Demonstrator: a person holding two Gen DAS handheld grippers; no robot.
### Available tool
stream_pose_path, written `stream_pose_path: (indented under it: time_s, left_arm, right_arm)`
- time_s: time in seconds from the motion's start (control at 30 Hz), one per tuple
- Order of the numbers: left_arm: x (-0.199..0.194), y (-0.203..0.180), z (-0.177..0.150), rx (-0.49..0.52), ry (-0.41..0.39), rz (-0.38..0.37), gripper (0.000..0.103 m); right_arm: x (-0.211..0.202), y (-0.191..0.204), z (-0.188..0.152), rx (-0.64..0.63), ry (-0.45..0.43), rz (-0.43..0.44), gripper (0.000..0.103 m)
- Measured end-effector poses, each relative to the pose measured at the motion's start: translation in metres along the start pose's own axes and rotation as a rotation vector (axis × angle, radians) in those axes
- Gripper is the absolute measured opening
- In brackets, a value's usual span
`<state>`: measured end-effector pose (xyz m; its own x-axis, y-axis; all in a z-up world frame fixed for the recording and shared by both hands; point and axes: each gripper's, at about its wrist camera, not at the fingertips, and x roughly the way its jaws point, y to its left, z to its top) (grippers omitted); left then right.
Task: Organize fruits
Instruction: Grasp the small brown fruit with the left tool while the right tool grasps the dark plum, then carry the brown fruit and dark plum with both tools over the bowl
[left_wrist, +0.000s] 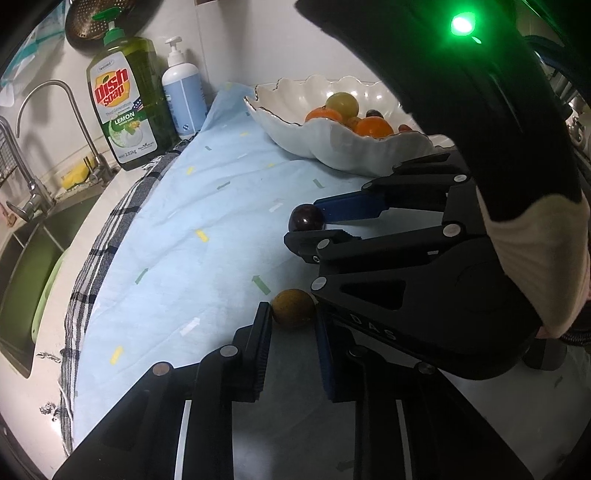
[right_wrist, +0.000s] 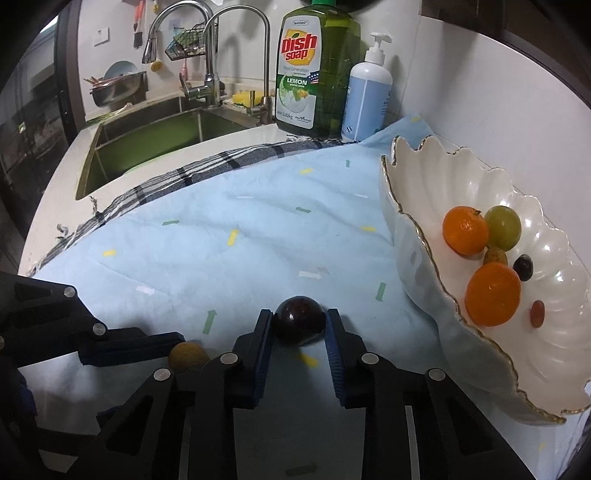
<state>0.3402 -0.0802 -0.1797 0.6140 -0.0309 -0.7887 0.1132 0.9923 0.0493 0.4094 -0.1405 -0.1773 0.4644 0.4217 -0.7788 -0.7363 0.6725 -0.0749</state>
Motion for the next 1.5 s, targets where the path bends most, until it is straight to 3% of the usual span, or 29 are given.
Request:
stream_pose_path:
  time_s: [0.67, 0.87, 1.5]
  left_arm:
    - [-0.036, 0.017, 0.004, -0.059, -0.063, 0.012, 0.024]
    - [-0.057, 0.020, 0.010, -0.070, -0.114, 0.014, 0.024]
    - [-0.117, -0.001, 0.048, -0.026, -0.297, -0.080, 0.024]
  right_arm:
    - [-0.053, -0.005, 0.001, 0.090, -0.085, -0.083, 0.029]
    - [-0.079, -0.011, -0.002, 0.164, -0.110, -0.119, 0.029]
    - [-0.163, -0.027, -0.026, 0.333, -0.207, -0.238, 0.029]
